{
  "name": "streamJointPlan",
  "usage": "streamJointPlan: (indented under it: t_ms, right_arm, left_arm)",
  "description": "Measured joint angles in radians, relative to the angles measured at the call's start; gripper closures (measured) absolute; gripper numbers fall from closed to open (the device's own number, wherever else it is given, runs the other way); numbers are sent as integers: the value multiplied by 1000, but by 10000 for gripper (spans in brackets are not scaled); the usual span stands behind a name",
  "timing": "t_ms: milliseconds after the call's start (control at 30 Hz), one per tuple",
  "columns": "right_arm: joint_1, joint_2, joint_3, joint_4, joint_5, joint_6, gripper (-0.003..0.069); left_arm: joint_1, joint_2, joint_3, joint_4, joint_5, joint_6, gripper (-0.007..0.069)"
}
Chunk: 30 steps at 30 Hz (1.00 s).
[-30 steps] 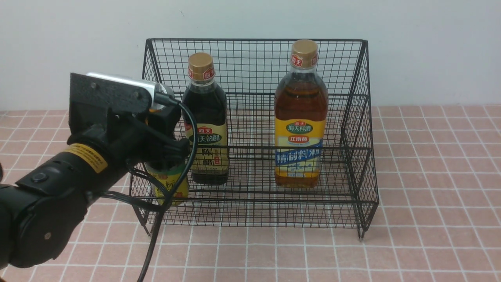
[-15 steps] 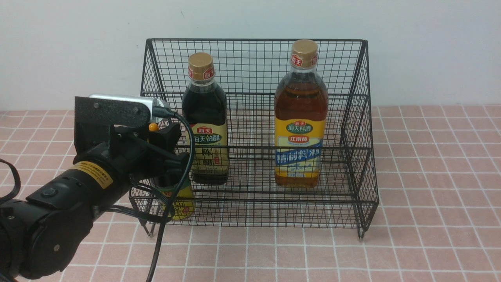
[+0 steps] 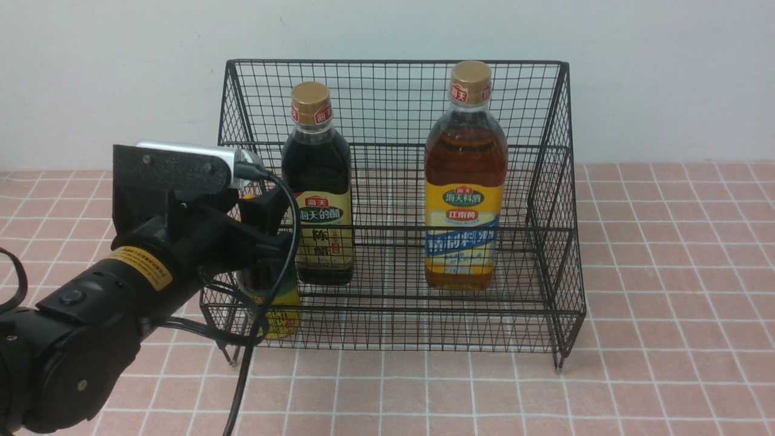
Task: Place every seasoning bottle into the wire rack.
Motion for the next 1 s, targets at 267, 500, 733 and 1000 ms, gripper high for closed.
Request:
streamJointPlan:
  t_ms: [267, 500, 733, 1000]
  right_arm:
    - [0, 0, 0, 0, 0, 0, 673]
    - [0, 0, 0, 0, 0, 0, 673]
    - [0, 0, 0, 0, 0, 0, 673]
    - [0, 0, 0, 0, 0, 0, 673]
  left_arm:
    - [0, -205, 0, 27, 199, 40, 169]
    - [0, -414, 0, 27, 359, 52, 324]
    - [0, -698, 0, 27, 534, 54, 609]
    - [0, -995, 0, 27, 622, 53, 631]
